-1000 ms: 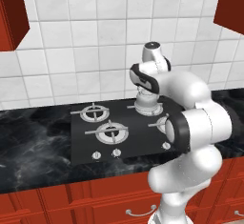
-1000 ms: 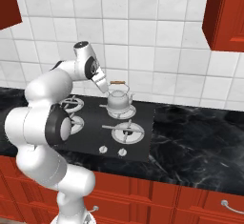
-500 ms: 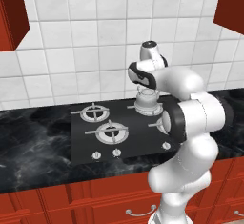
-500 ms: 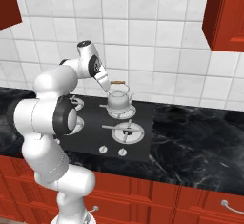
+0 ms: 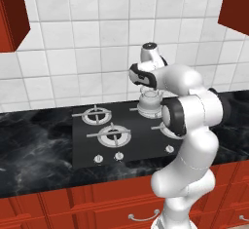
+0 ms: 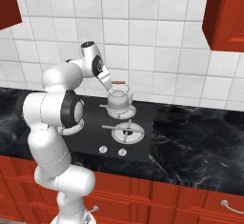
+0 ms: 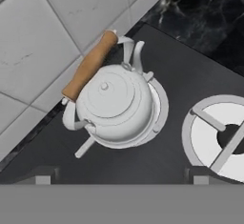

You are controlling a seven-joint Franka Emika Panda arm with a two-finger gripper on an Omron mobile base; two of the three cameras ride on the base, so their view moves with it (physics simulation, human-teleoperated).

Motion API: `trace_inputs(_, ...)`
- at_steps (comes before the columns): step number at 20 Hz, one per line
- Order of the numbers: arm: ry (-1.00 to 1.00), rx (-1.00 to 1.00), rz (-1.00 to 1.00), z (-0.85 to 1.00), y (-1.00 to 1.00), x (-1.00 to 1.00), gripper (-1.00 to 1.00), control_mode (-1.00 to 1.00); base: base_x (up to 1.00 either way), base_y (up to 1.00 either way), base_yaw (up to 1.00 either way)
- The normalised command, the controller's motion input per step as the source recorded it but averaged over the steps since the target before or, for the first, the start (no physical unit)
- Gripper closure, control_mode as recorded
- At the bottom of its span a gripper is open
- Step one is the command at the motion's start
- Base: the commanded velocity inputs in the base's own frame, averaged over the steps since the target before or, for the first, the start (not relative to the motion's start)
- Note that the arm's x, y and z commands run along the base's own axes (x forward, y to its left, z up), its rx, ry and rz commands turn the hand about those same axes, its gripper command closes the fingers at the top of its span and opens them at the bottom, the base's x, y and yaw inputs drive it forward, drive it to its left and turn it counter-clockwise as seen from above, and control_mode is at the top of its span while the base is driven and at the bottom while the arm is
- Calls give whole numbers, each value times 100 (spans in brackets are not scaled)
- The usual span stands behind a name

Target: The kettle is done boiling. Turn off the stove, then wait for 300 timesteps before moving the kettle to the dining table.

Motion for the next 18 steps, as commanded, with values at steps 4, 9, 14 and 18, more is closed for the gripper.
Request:
trace_inputs(4,0,0,-3,-20,-6,32,-100,-100,0,0,0)
trace_inputs(9,0,0,-4,-16,-6,28,-100,-100,0,0,0)
trace_inputs(14,0,0,-4,-13,-4,26,-100,-100,0,0,0)
trace_inputs(18,0,0,-5,-12,-5,25,-100,-100,0,0,0)
